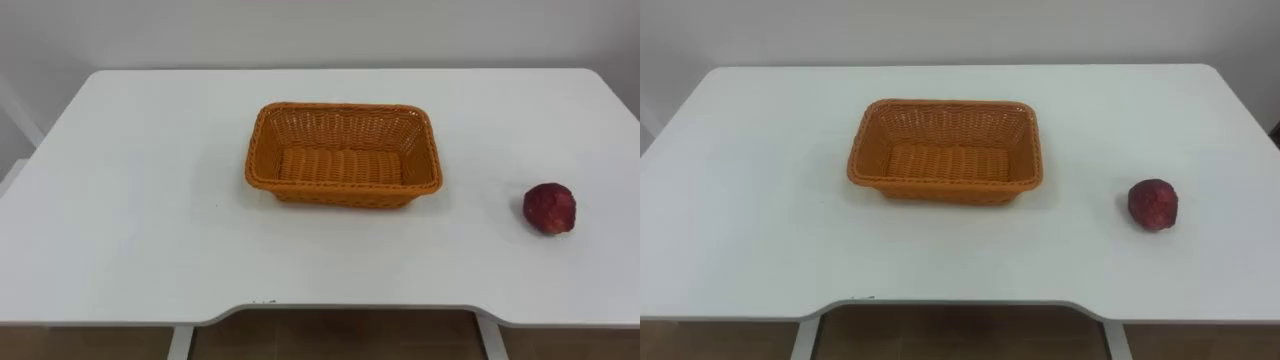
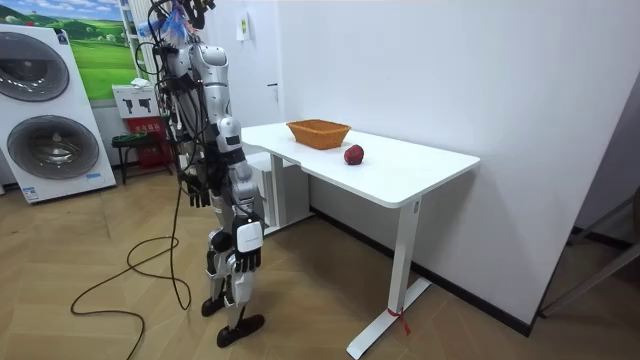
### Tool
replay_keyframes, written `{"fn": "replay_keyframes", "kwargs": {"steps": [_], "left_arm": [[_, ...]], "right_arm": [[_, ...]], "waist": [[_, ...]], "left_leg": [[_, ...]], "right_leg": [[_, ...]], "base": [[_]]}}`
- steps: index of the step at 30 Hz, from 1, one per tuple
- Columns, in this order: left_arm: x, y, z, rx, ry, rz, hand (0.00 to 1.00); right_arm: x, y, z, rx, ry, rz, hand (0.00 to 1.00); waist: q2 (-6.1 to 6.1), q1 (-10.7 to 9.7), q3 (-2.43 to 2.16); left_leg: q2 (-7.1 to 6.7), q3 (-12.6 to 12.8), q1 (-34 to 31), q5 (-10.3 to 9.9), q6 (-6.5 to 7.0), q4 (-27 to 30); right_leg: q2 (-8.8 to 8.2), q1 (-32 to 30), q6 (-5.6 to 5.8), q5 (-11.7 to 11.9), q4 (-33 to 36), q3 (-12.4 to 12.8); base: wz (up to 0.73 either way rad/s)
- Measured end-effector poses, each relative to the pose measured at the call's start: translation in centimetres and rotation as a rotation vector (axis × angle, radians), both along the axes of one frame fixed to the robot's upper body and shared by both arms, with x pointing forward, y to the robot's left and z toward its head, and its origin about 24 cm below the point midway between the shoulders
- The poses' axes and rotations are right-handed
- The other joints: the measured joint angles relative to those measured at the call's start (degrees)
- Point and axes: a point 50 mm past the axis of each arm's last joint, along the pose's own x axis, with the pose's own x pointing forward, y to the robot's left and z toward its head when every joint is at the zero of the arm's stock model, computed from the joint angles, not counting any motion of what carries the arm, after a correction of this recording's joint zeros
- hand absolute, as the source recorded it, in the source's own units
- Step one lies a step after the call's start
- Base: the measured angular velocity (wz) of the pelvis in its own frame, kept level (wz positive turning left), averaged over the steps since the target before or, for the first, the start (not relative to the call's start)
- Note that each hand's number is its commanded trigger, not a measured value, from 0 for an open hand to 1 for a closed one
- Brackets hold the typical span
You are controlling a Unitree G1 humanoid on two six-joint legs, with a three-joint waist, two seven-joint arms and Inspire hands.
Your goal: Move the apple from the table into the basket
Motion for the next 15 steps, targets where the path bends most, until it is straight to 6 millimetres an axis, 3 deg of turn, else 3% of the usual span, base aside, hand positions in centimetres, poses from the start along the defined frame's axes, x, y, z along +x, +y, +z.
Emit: {"fn": "replay_keyframes", "kwargs": {"steps": [11,15], "left_arm": [[0.0,-0.02,0.0,0.004,-0.004,-0.002,0.0],[-0.02,-0.02,0.0,0.004,-0.013,-0.003,0.0]], "right_arm": [[0.03,-0.07,0.01,-0.038,-0.009,-0.043,0.0],[0.11,0.0,-0.02,-0.082,-0.06,-0.285,0.0]], "waist": [[-0.27,0.2,-0.02],[-0.53,0.2,0.07]], "left_leg": [[0.03,0.1,-0.1,0.0,0.0,-0.2],[0.02,0.2,0.3,0.0,0.0,-0.2]], "right_leg": [[0.08,-0.2,0.0,0.0,0.2,0.2],[0.04,0.1,0.0,0.0,0.0,0.1]], "base": [[0.0],[0.0]]}}
